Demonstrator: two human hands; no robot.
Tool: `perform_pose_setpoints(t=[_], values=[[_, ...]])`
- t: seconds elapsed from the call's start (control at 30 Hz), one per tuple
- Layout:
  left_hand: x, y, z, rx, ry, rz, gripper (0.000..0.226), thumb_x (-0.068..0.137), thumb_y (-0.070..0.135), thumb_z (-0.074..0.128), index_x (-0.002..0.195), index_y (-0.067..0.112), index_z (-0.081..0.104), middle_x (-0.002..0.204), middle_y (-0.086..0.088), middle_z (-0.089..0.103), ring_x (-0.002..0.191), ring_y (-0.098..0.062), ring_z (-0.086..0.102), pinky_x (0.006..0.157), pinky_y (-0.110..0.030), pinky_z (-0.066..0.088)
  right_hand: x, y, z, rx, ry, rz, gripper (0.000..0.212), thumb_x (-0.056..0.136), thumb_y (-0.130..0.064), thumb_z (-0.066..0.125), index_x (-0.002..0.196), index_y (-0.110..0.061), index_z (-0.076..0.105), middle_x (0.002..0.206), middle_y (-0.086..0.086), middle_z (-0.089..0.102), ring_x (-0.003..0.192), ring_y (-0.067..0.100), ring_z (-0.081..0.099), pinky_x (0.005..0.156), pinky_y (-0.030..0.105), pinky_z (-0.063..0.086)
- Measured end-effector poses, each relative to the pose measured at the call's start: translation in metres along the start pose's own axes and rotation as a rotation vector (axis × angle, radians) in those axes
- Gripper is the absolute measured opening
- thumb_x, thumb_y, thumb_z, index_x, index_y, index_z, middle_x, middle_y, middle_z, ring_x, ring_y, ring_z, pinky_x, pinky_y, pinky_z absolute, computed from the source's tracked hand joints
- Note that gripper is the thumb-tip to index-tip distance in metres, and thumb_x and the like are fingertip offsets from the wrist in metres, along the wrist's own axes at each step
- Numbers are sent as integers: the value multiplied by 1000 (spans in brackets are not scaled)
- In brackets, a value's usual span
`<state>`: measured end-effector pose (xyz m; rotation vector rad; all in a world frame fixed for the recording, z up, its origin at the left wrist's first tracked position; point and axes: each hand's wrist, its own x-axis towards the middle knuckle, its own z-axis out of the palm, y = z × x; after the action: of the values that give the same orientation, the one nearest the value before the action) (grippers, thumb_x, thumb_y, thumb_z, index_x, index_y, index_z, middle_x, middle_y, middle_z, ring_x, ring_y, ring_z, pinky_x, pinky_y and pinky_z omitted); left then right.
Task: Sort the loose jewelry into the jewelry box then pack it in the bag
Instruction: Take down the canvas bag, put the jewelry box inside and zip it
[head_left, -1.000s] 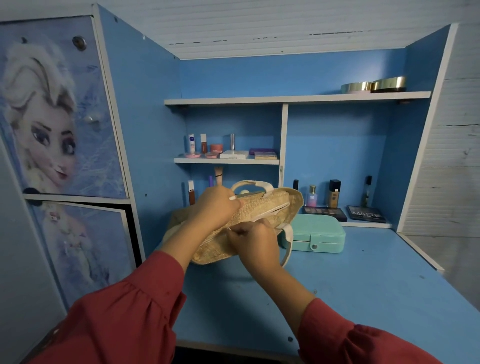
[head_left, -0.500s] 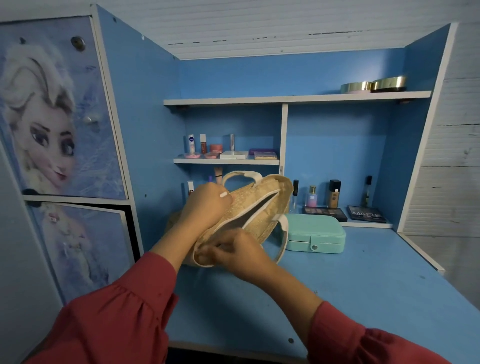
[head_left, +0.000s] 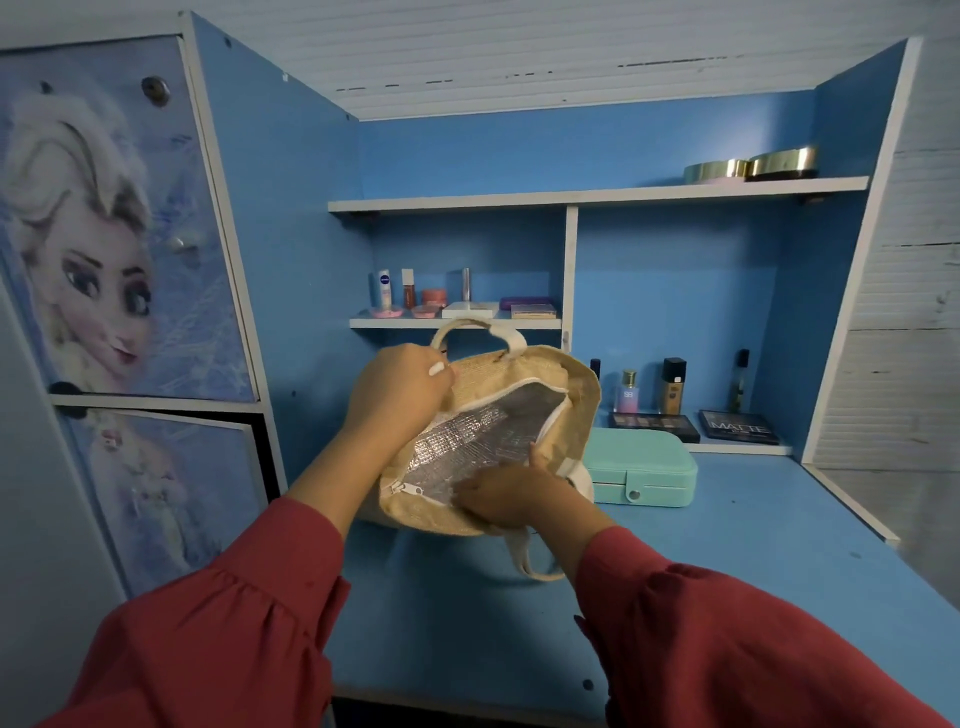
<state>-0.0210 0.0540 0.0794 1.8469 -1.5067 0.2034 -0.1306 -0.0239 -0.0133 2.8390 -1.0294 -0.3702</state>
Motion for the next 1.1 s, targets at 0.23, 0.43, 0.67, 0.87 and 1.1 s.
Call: perform_pose_setpoints(t=[0.23, 0.43, 0.67, 0.87, 1.1], values=[[5, -8, -8, 60, 175, 45, 30, 93, 23, 49, 81, 9, 72, 70, -8, 63, 66, -24, 58, 52, -33, 39, -2, -4, 18, 14, 25, 1, 44, 104, -36, 20, 144, -25, 34, 153, 9, 32, 142, 38, 23, 105, 75, -1], [7, -1, -19, 53, 367, 88, 27, 92, 22, 51, 86, 8, 73, 73, -9, 60, 71, -31, 57, 54, -31, 30, -9, 1, 27, 213, 82, 2, 49, 104, -36, 11, 153, -28, 9, 161, 0, 8, 148, 27, -5, 111, 60, -9], [-3, 4, -1, 113, 232, 102, 23, 90, 31, 52, 81, 22, 71, 74, 5, 59, 70, -19, 55, 54, -27, 34, 8, 6, 43, 275, 216, -8, 44, 101, -44, 22, 126, -30, 56, 139, -6, 51, 135, 17, 37, 111, 58, -4], [-6, 1, 15, 151, 188, 104, 21, 89, 35, 56, 87, 21, 72, 87, 3, 65, 78, -20, 59, 60, -28, 41, -6, 43, 64, 414, 942, -43, 30, 88, -24, 46, 65, -8, 58, 68, 9, 58, 64, 26, 51, 69, 38, 47], [-5, -2, 19, 116, 177, 69, 21, 88, 37, 60, 88, 21, 73, 87, 3, 67, 79, -18, 58, 60, -27, 38, -30, 105, 77, 602, 1179, 572, 41, 91, -31, 40, 103, 1, 63, 101, 21, 61, 94, 38, 54, 82, 43, 41]])
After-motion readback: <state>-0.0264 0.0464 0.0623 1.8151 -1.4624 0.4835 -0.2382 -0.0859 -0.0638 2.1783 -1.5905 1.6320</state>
